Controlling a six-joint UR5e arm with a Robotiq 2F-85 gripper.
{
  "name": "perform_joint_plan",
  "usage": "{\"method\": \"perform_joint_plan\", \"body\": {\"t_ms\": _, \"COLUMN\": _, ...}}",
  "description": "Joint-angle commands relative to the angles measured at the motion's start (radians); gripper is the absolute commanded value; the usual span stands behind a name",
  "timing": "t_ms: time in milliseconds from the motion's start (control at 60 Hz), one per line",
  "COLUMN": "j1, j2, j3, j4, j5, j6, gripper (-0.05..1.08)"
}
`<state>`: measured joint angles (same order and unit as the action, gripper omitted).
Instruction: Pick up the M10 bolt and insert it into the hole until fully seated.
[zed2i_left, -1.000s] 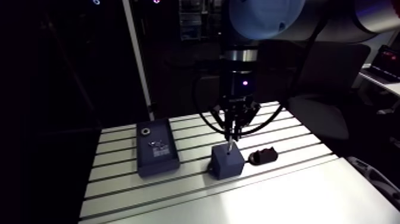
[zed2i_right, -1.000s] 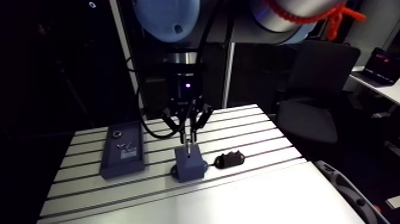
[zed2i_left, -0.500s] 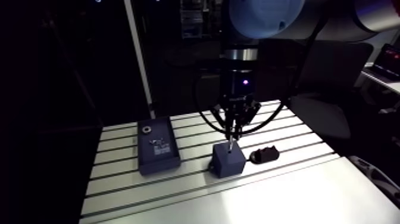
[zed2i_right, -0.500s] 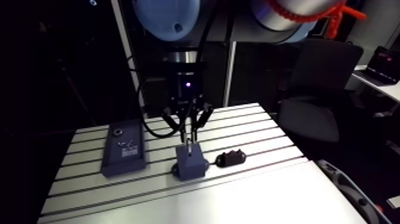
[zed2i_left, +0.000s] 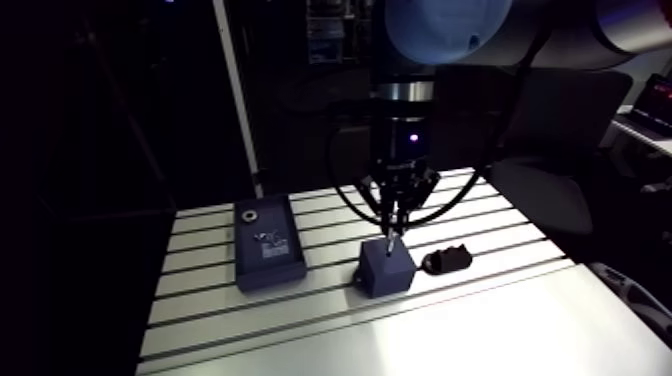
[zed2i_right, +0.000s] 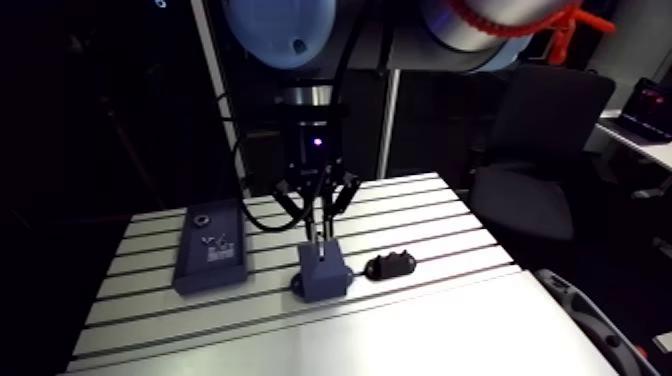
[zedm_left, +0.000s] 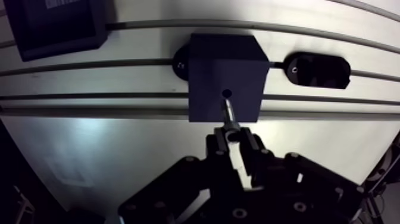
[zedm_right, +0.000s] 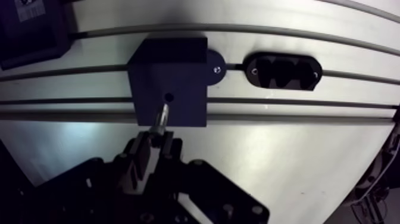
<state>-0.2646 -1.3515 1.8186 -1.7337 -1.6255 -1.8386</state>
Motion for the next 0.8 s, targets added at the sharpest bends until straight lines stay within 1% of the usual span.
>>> {"method": "perform_joint_plan", "body": {"t_ms": 17, "j1": 0.004, "j2": -0.007, "j3": 0.000, "j4": 0.004, "j5": -0.013, "j6": 0.000, "gripper": 1.08}}
{"method": "perform_joint_plan", "body": {"t_ms": 133, "j1": 0.004, "j2": -0.007, "j3": 0.000, "j4": 0.004, "j5": -0.017, "j6": 0.000, "gripper": 1.08}}
{"method": "perform_joint_plan", "body": {"t_ms": 567, "j1": 0.004, "j2": -0.002, "j3": 0.005, "j4": 0.001, "j5": -0.017, "j6": -0.001, "gripper": 1.08}}
{"method": "perform_joint_plan", "body": {"t_ms": 800, "j1": 0.004, "j2": 0.001, "j3": 0.005, "j4": -0.006, "j5": -0.020, "j6": -0.001, "gripper": 1.08}}
